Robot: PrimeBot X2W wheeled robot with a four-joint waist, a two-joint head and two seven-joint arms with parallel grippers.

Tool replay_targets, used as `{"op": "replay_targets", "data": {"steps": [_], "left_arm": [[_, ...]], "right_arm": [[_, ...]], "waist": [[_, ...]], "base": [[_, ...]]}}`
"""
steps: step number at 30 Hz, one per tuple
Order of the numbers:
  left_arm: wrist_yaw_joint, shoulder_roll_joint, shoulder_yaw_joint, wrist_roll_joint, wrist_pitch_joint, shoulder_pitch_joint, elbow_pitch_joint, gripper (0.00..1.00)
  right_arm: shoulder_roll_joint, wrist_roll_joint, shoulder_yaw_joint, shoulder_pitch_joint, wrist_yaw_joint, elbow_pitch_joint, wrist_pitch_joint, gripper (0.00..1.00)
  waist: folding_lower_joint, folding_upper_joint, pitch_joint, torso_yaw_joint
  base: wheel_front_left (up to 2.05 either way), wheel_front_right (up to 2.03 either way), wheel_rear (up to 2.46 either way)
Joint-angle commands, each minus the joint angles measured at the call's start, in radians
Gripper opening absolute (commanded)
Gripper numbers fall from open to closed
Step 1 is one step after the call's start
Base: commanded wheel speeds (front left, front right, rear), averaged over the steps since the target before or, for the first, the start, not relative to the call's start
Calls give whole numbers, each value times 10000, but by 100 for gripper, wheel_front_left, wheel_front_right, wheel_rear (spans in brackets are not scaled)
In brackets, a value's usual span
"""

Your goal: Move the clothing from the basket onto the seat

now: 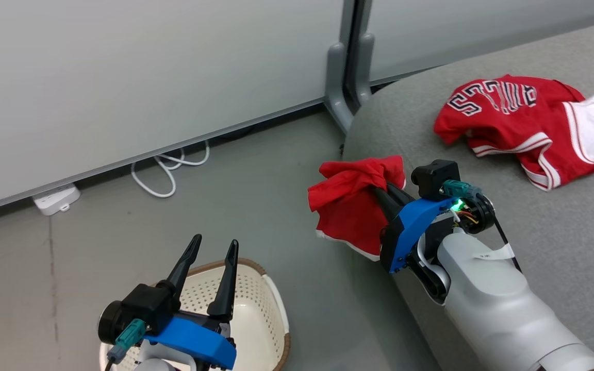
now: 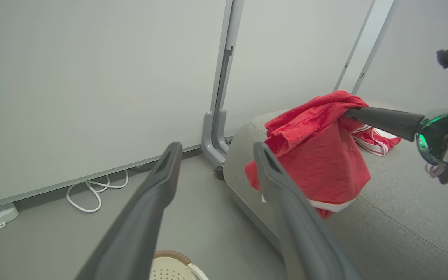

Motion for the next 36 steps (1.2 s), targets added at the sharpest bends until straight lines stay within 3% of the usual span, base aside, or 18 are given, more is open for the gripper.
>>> {"op": "replay_targets", "data": {"steps": [1, 7, 16, 30, 36], "left_arm": [[-73, 65, -43, -5, -27, -150, -40, 100], [-75, 184, -67, -29, -27, -247, -42, 100], [-74, 298, -167, -22, -27, -335, -7, 100], [-75, 428, -298, -25, -27, -526, -14, 100], [-46, 635, -257, 133, -27, -872, -225, 100]], "right_arm": [[-40, 94, -28, -115, 1, -50, -69, 0], [-47, 122, -70, -64, 1, -59, -120, 0], [-57, 190, -209, 93, 1, -100, -158, 0], [-72, 274, -539, -17, 1, -223, -177, 0], [-704, 125, -1177, -1313, 1, -481, -180, 0]], "waist": [[0, 0, 165, -777], [0, 0, 288, -1754], [0, 0, 516, -2531], [0, 0, 840, -2509], [0, 0, 1616, -2301]], "base": [[0, 0, 0], [0, 0, 0], [0, 0, 0], [0, 0, 0], [0, 0, 0]]}}
